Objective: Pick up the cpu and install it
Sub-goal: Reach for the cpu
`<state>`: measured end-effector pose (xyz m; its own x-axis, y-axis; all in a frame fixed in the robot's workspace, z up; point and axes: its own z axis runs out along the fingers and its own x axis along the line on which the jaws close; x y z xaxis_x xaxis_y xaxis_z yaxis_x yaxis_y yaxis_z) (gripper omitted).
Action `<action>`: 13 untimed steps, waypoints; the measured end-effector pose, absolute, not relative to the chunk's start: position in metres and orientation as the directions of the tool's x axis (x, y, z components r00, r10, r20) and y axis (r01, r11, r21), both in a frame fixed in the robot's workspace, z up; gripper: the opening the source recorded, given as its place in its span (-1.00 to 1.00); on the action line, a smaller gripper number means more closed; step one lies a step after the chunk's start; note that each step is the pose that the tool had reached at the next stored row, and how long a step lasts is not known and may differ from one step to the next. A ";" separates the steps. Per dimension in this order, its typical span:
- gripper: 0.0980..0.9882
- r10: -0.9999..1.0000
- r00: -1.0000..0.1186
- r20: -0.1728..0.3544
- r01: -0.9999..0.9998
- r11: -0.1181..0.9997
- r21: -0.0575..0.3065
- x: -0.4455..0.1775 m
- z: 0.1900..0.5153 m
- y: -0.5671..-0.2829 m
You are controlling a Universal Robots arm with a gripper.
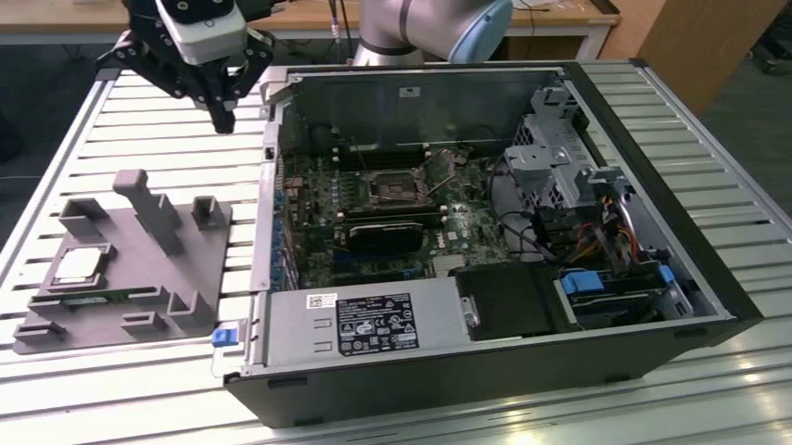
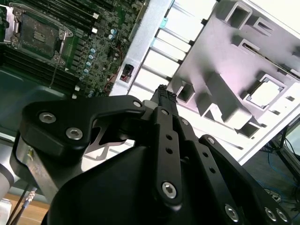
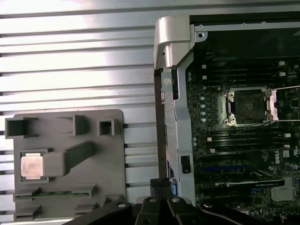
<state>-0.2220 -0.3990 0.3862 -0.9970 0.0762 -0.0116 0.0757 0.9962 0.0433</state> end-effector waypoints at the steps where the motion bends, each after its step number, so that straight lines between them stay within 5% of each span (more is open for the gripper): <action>1: -0.98 0.076 -0.997 -0.011 0.076 0.996 0.043 -0.223 0.386 -0.399; 13: -0.98 0.076 -0.997 -0.010 0.076 0.996 0.043 -0.230 0.386 -0.399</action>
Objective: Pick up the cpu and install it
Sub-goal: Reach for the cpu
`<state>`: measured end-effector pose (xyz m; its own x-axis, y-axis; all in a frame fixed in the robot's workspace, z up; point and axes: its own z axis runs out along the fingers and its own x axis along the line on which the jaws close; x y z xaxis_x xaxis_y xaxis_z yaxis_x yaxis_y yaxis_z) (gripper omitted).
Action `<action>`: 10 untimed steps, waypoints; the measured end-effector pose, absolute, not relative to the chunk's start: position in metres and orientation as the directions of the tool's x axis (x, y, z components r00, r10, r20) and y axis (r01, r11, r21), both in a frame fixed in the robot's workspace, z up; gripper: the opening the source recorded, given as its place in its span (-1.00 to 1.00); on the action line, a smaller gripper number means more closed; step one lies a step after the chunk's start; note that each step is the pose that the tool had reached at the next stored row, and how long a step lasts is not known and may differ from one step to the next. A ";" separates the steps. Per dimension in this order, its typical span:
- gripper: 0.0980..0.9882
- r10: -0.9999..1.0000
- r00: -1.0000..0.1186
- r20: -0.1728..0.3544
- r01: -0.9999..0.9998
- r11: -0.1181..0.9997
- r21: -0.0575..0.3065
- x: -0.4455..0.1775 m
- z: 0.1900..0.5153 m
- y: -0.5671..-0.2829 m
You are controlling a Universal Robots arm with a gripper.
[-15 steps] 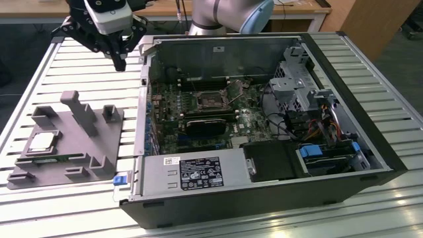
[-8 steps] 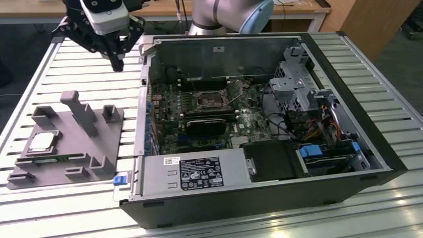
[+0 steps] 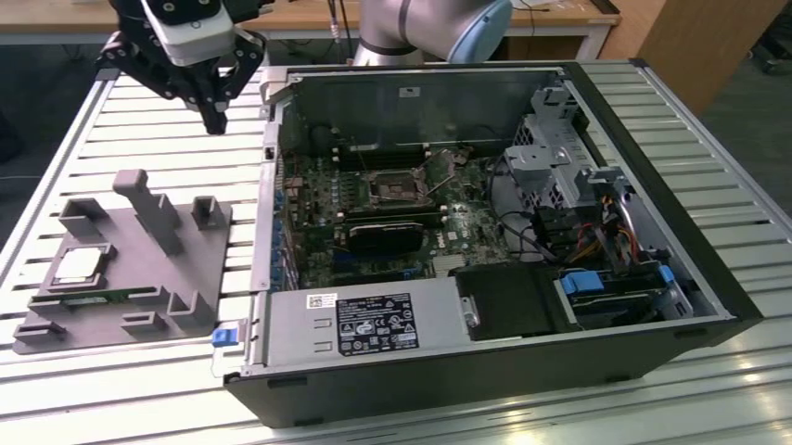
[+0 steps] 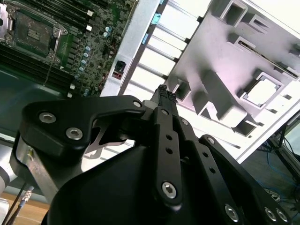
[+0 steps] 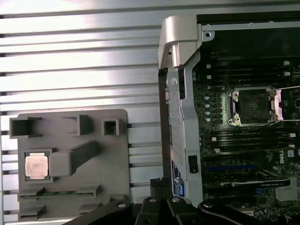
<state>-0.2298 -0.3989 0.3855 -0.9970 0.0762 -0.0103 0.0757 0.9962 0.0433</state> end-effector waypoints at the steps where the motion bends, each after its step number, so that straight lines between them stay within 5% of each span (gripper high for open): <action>1: -0.98 0.076 -0.997 -0.010 0.076 0.996 0.043 -0.230 0.385 -0.399; 10: -0.98 0.076 -0.997 -0.009 0.076 0.996 0.043 -0.236 0.385 -0.399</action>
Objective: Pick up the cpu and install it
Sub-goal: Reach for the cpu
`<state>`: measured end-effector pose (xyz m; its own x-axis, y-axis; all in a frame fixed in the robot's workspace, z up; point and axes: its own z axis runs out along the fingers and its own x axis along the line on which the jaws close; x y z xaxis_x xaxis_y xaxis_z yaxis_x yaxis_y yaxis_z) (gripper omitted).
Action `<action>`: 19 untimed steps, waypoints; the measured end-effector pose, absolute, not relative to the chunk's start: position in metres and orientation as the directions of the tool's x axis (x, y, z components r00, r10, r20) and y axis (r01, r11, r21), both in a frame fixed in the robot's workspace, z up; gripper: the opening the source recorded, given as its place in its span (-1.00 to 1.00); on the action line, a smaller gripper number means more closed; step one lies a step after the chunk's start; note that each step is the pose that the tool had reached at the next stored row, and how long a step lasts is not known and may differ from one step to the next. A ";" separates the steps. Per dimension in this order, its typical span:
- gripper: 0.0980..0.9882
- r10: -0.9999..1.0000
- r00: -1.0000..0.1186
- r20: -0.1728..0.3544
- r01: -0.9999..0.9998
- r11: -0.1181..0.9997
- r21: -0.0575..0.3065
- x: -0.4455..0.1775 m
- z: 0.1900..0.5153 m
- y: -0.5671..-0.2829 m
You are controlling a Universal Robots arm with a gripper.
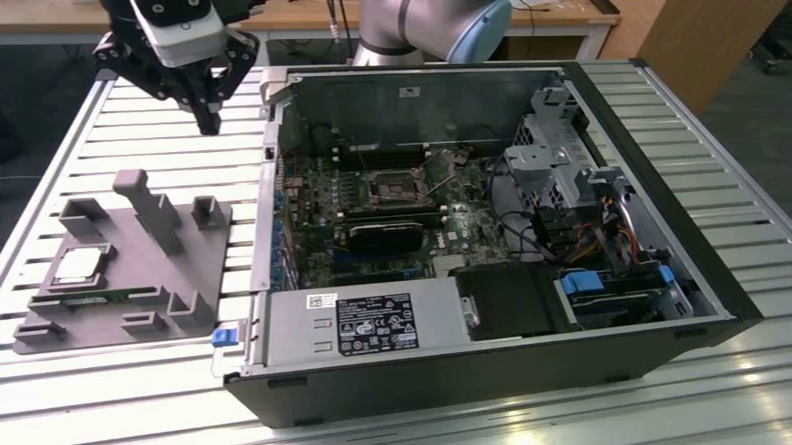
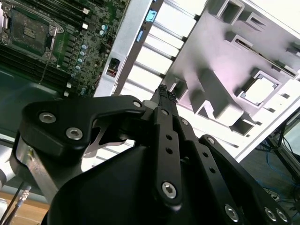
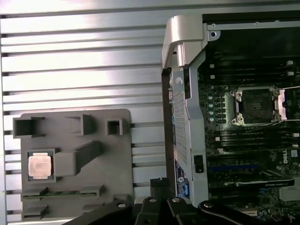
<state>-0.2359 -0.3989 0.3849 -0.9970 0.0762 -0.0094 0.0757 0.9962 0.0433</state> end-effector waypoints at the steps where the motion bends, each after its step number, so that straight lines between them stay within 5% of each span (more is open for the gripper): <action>1: -0.98 0.076 -0.997 -0.009 0.076 0.996 0.043 -0.236 0.385 -0.399; 19: -0.98 0.076 -0.997 -0.008 0.076 0.996 0.043 -0.248 0.384 -0.399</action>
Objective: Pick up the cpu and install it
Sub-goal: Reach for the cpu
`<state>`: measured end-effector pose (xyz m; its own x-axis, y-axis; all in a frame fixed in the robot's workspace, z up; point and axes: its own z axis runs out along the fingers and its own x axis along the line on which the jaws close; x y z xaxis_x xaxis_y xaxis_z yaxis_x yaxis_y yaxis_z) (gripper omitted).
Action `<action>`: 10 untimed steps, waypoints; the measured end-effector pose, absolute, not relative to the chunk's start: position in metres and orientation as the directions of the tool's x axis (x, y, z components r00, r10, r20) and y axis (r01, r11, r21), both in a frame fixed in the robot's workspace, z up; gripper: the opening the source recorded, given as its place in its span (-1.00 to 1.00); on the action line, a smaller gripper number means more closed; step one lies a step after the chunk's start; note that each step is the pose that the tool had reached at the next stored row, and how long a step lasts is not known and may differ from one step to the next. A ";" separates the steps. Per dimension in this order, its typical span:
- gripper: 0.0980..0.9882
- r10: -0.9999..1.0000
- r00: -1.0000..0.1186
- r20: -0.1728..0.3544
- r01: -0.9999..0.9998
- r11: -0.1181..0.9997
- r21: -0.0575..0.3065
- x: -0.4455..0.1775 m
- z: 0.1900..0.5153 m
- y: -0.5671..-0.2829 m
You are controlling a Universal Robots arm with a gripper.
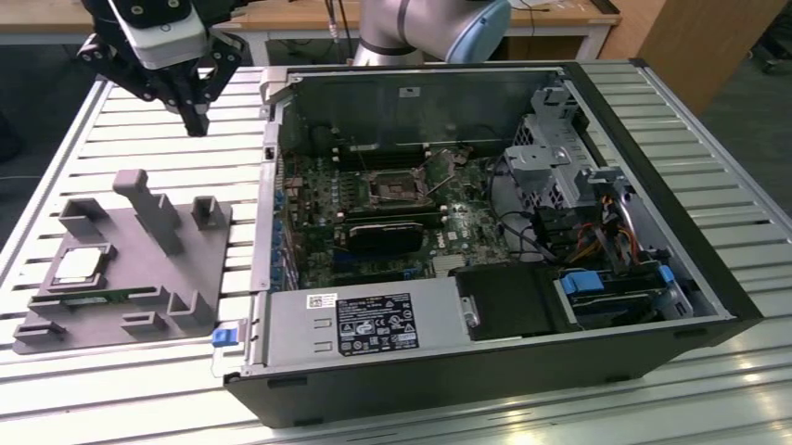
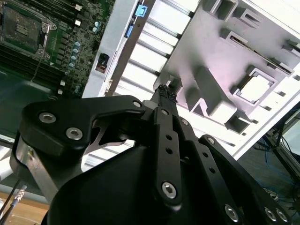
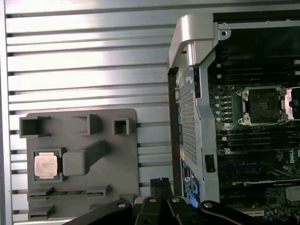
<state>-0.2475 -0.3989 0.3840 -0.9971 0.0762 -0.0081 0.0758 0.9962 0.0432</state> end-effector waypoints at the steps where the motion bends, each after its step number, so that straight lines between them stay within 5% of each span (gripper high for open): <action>1: -0.98 0.076 -0.997 -0.008 0.076 0.996 0.043 -0.248 0.384 -0.399; 10: -0.98 0.076 -0.997 -0.007 0.076 0.996 0.043 -0.255 0.383 -0.399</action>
<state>-0.2549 -0.3989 0.3834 -0.9971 0.0762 -0.0069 0.0758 0.9962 0.0430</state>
